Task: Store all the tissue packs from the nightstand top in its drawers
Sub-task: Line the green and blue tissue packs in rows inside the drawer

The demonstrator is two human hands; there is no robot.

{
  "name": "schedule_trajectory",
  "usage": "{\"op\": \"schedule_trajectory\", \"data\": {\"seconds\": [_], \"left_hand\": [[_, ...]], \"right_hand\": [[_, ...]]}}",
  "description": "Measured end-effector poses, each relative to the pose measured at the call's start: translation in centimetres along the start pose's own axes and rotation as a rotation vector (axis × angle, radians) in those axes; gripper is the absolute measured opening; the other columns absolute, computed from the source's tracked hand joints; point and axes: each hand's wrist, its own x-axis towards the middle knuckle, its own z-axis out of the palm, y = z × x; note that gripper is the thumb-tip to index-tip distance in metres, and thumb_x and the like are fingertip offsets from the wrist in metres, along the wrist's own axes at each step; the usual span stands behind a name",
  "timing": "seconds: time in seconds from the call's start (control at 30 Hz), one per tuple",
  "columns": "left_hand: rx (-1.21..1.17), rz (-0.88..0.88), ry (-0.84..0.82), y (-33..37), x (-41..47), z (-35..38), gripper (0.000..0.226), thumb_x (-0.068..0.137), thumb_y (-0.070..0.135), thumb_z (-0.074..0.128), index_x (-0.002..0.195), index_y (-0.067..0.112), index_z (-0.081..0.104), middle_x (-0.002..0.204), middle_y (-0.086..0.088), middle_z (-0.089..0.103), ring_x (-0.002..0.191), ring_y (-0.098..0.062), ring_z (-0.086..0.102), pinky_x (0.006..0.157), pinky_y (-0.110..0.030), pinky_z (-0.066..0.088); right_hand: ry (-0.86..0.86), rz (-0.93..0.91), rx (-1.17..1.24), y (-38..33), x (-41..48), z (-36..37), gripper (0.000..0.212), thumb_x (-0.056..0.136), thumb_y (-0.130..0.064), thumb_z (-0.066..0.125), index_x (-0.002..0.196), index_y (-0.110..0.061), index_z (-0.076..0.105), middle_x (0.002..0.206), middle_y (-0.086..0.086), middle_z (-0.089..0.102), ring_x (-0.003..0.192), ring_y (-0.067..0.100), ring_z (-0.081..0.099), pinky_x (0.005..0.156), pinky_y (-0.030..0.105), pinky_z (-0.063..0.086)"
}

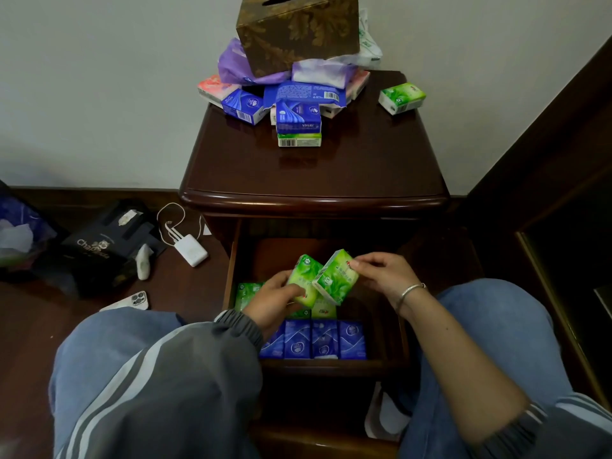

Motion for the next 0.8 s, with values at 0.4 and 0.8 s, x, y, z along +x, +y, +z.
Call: {"op": "schedule_trajectory", "data": {"seconds": [0.4,0.8], "left_hand": [[0.330,0.228,0.252,1.0,1.2,-2.6,0.024,0.076,0.016,0.077,0.083,0.018,0.054,0.072,-0.002,0.062,0.056,-0.010,0.059,0.058,-0.028,0.045],[0.272,0.135,-0.003,1.2,0.4,-1.3,0.029,0.082,0.046,0.064,0.105,0.031,0.055,0.112,-0.007,0.061,0.088,-0.016,0.066,0.067,-0.033,0.055]], "right_hand": [[-0.056,-0.079,-0.067,0.8,0.8,0.1,0.007,0.079,-0.014,0.072,0.082,-0.020,0.070,0.085,0.003,0.072,0.079,0.012,0.069,0.066,0.021,0.055],[-0.361,-0.385,-0.503,-0.7,-0.6,1.8,0.007,0.080,-0.021,0.071,0.086,-0.021,0.068,0.087,-0.008,0.067,0.085,0.000,0.062,0.075,0.011,0.048]]}}
